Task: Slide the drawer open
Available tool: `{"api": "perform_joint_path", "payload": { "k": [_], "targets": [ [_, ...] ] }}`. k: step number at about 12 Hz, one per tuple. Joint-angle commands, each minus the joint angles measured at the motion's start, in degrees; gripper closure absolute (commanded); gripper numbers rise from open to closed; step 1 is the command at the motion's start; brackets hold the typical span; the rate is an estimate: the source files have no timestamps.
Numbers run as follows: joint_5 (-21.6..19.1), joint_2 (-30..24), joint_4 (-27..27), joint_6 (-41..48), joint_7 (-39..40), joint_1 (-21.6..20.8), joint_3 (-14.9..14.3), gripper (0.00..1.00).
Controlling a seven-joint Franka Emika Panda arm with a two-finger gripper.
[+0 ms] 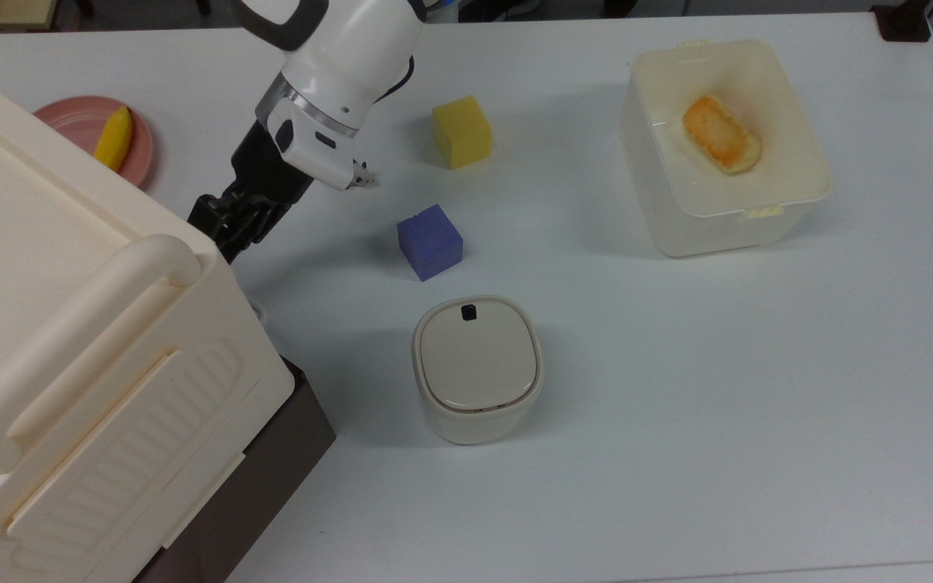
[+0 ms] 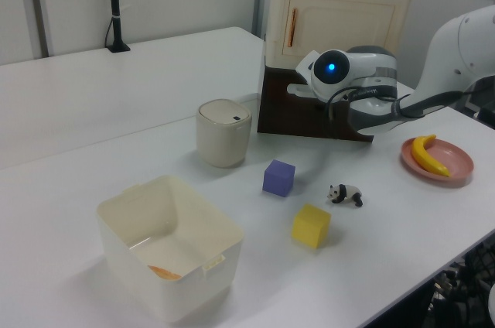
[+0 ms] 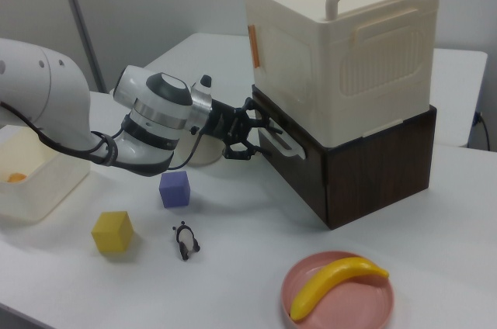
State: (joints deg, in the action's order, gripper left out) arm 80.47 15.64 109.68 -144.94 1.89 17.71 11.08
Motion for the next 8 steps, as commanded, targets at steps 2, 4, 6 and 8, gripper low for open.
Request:
{"api": "perform_joint_path", "payload": {
  "k": [2,4,6,8],
  "targets": [
    [-0.8,-0.5,0.1,-0.8,0.1,-0.2,-0.2,0.62],
    [-0.8,-0.6,0.1,-0.7,0.1,-0.2,-0.2,0.77],
    [-0.8,-0.6,0.1,-0.7,0.0,-0.2,-0.2,0.94],
    [-0.8,-0.6,0.1,-0.6,0.0,-0.2,-0.2,1.00]
  ]
}}
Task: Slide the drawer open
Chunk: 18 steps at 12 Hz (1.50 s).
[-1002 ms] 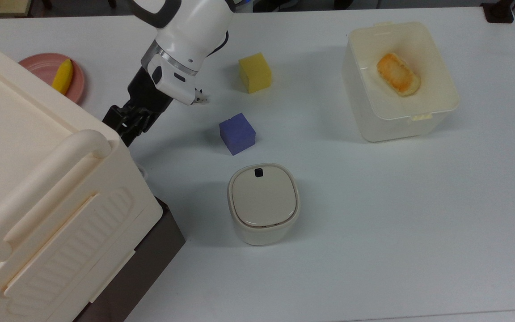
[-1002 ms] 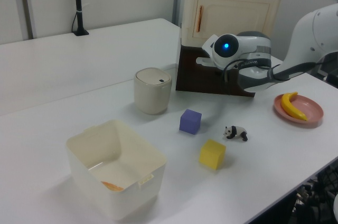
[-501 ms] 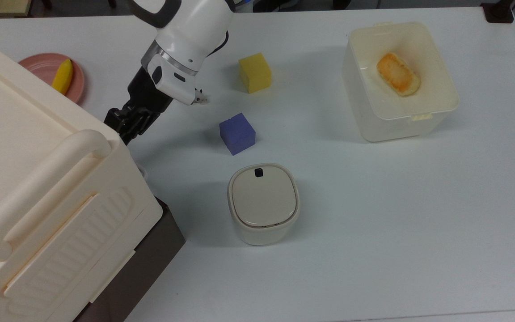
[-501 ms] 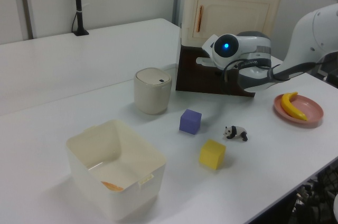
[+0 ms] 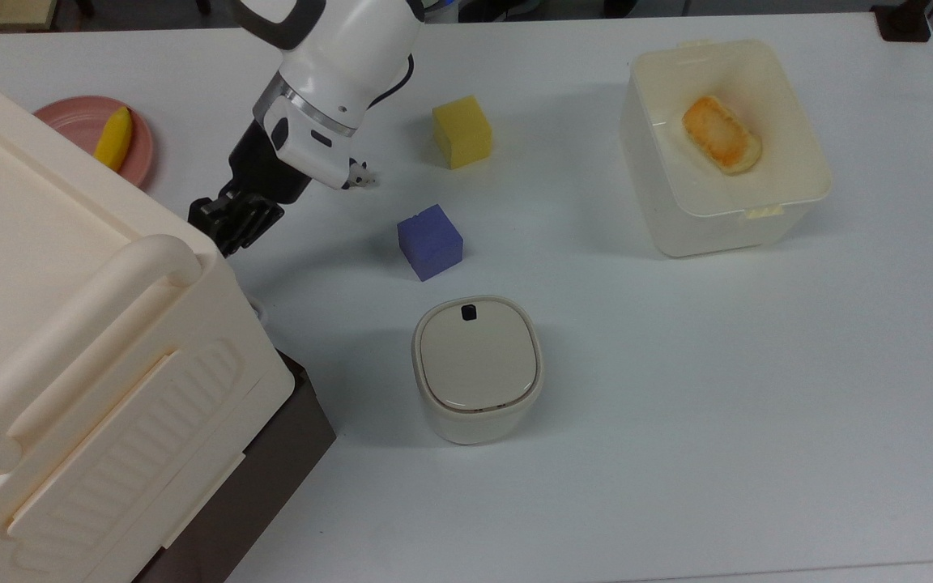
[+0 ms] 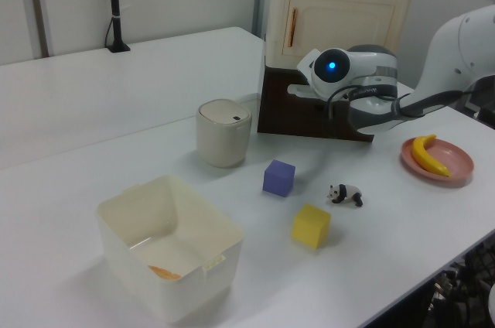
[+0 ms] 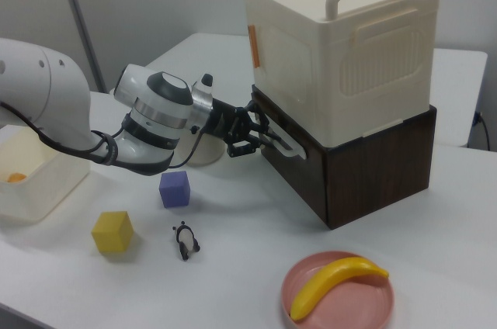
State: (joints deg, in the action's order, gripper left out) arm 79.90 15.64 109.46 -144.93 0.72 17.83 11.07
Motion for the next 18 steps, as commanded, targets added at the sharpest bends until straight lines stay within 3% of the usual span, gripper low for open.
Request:
{"api": "perform_joint_path", "payload": {
  "k": [1,18],
  "targets": [
    [-0.3,-0.6,0.3,-0.4,1.2,-0.3,-0.2,1.00],
    [-0.4,-5.3,5.4,-0.3,0.2,-0.5,0.7,1.00]
  ]
}}
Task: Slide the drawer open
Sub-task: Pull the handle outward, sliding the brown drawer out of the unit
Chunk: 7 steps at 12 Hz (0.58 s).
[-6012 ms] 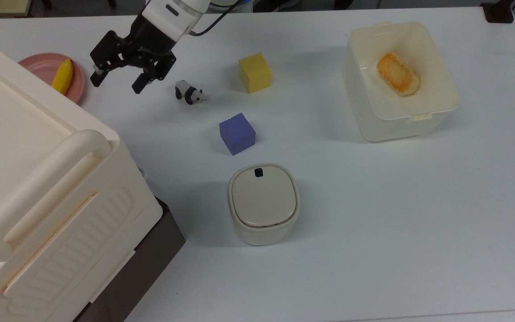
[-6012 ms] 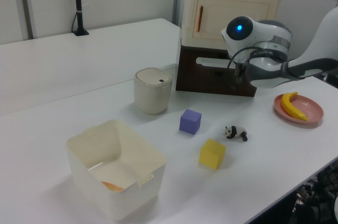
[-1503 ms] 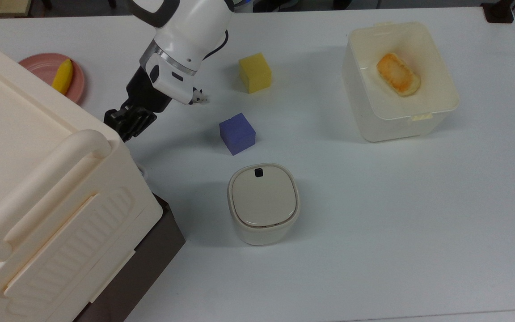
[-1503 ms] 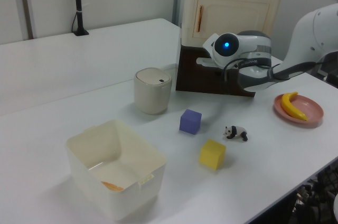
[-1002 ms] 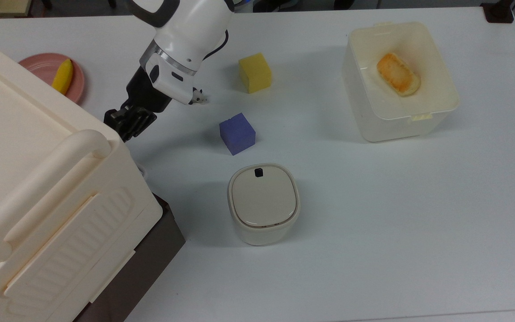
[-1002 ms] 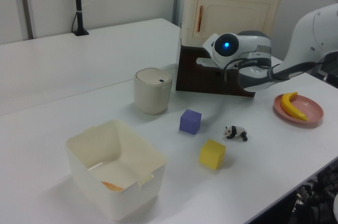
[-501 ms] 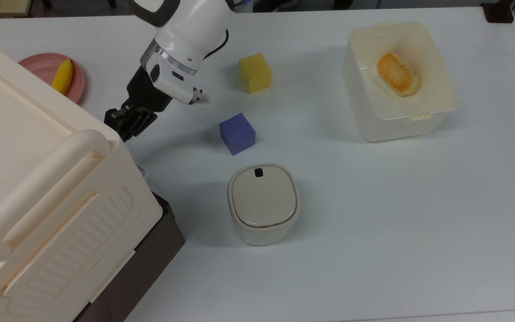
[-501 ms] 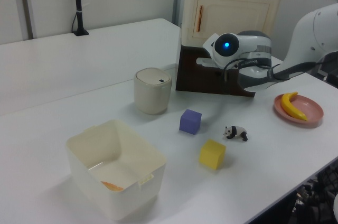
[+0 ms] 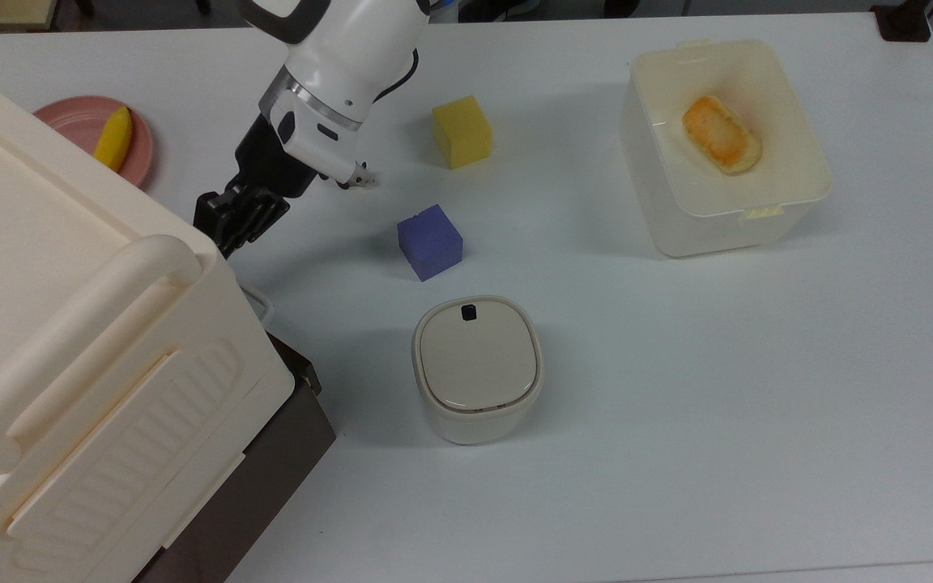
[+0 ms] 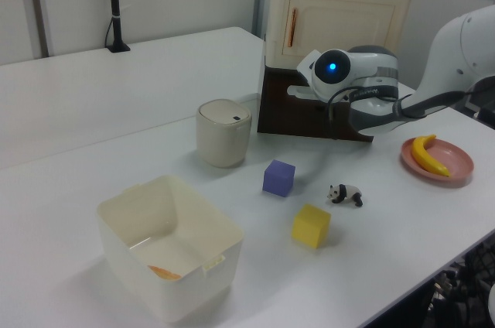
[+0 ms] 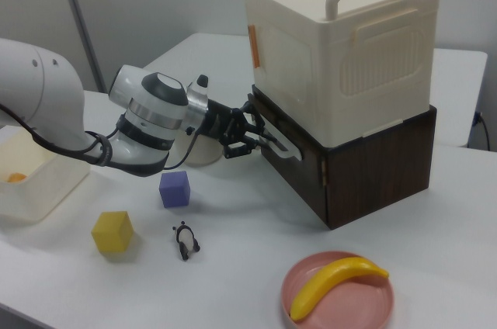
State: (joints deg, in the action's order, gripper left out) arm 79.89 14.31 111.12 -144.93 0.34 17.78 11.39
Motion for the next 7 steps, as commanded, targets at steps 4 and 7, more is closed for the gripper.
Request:
{"api": "perform_joint_path", "payload": {
  "k": [4,7],
  "targets": [
    [-0.3,-6.0,6.3,-0.3,0.4,-0.5,1.3,1.00],
    [-0.3,-7.6,8.1,-0.3,0.4,-0.4,2.0,1.00]
  ]
}}
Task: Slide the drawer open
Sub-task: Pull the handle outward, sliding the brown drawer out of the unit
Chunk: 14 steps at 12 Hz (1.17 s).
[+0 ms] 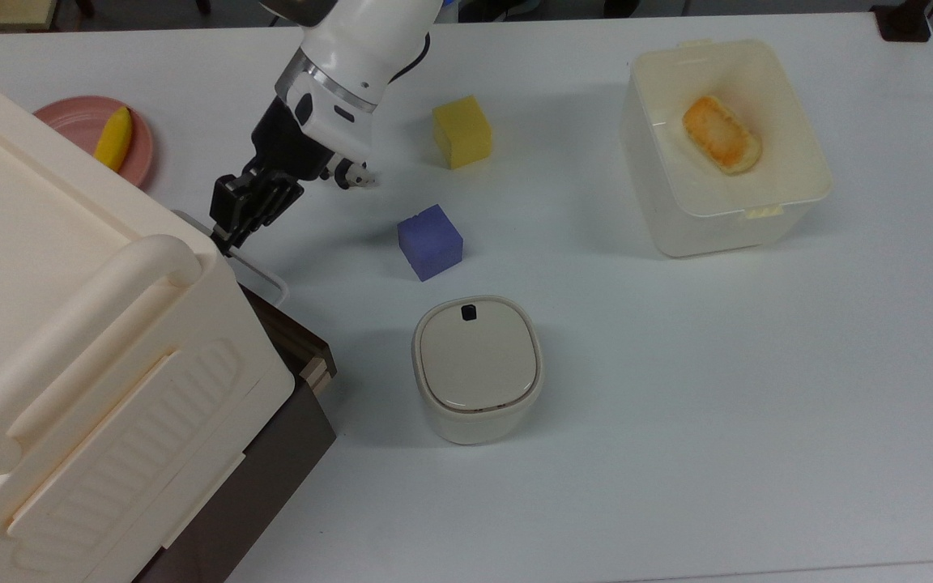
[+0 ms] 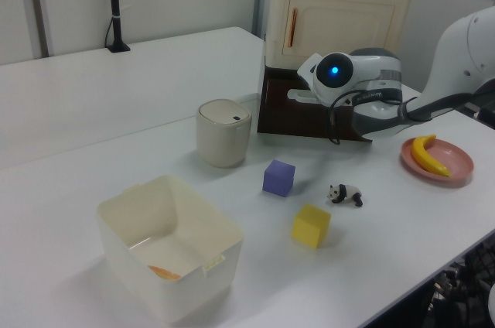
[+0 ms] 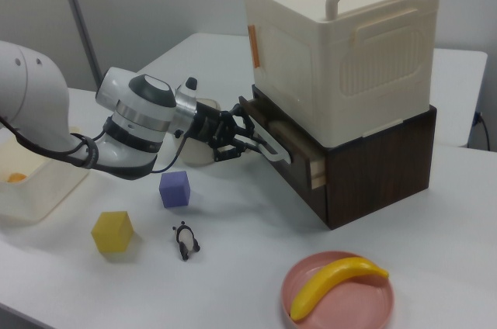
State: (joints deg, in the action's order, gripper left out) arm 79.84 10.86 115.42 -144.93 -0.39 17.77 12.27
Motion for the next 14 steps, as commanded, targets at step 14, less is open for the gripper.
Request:
{"api": "perform_joint_path", "payload": {
  "k": [14],
  "targets": [
    [-0.4,-12.4,12.4,-0.3,-2.2,-0.4,4.5,1.00]
  ]
}}
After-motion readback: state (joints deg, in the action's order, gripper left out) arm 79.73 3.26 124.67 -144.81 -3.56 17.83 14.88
